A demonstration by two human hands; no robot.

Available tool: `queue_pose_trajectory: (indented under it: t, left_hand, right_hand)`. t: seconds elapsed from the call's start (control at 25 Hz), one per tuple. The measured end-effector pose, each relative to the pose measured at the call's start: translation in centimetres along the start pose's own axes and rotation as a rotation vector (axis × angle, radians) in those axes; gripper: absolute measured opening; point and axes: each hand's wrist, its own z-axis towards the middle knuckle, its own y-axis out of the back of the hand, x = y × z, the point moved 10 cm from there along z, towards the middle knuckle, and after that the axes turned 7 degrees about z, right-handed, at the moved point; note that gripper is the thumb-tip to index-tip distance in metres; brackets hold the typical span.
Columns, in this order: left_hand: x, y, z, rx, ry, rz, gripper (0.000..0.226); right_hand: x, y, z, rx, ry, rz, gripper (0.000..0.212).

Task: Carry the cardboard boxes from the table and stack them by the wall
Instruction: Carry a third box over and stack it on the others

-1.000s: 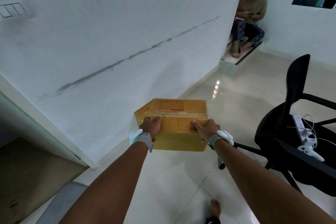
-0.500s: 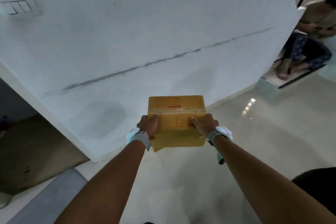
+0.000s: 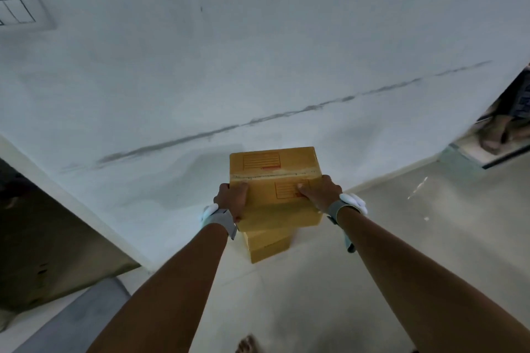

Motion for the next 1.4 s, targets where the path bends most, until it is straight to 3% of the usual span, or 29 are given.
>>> queue_pose_trajectory:
  t: [0.28,0.6,0.92,1.2,1.4]
  left_hand:
    - [-0.6,0.6,6.3,-0.065,0.088,-0.009,0.065]
    - [1.7,-2.8,9.9,-0.182,0.247,-0.106,0.071]
    - [4.2,-9.1,13.7,-0.250,0.365,-0.127,0.076]
    - [9.6,-14.2,20.7,-0.236,0.413,-0.106,0.079]
    - [13.2,-17.2,25.7,-0.225,0.373,-0.071,0.061]
  right_hand:
    - [2.8,-3.4,7.3,0.101,0.001,0.002,0.065]
    - [1.5,-6.2,15.6,0.267,0.063,-0.059,0.063]
    - [-2.9,-8.6,23.4,0.397,0.086,-0.079,0.066]
    - [-8.6,-15.4,29.9,0.447,0.075,-0.173,0.063]
    - [-13.7,-20.7,33.1,0.430,0.034,-0.141,0.062]
